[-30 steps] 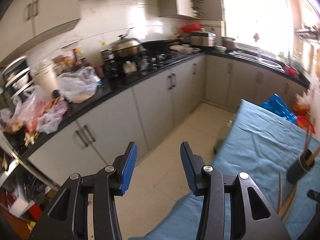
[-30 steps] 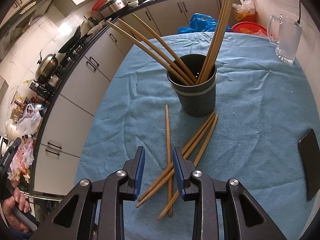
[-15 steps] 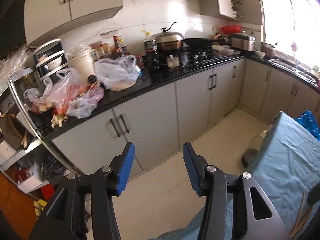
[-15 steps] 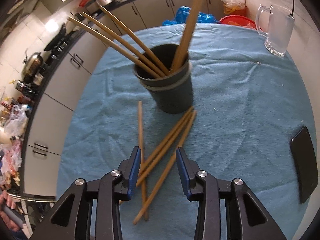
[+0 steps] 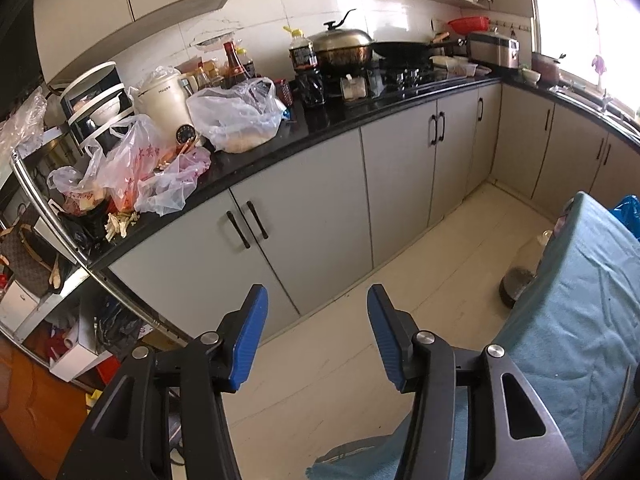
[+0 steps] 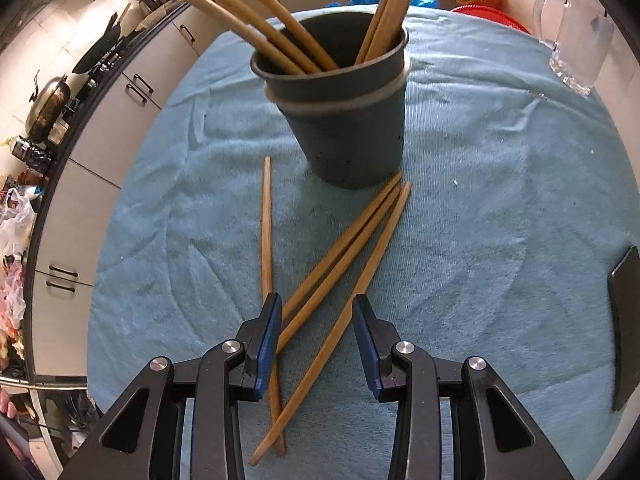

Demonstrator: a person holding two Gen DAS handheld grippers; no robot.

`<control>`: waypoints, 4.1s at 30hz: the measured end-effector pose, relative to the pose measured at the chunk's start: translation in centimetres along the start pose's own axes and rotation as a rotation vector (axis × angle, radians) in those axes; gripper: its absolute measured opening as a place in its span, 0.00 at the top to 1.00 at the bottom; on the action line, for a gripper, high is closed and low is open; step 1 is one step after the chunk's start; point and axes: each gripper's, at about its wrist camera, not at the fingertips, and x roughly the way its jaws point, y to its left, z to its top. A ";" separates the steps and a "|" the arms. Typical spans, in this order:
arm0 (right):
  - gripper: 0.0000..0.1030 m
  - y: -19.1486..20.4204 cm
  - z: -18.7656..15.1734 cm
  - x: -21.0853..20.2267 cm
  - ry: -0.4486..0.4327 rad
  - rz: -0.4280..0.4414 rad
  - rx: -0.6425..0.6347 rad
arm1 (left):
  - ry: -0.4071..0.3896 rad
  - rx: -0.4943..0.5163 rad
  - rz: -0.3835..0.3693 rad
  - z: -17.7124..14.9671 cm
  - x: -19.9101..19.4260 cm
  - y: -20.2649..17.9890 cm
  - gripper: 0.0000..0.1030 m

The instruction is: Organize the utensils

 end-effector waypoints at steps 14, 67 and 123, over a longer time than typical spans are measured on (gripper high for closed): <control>0.62 -1.4 -0.5 0.5 0.003 -0.036 0.064 | 0.083 0.080 -0.134 0.2 2.5 -3.2 0.51; 0.91 -12.3 -4.7 -3.3 0.025 -0.185 0.207 | 0.538 0.745 -0.834 -13.7 -2.6 -41.5 0.92; 0.94 -5.4 -5.3 -17.5 -0.506 0.013 -0.021 | 0.080 0.457 -0.971 -5.4 -14.8 -21.3 0.95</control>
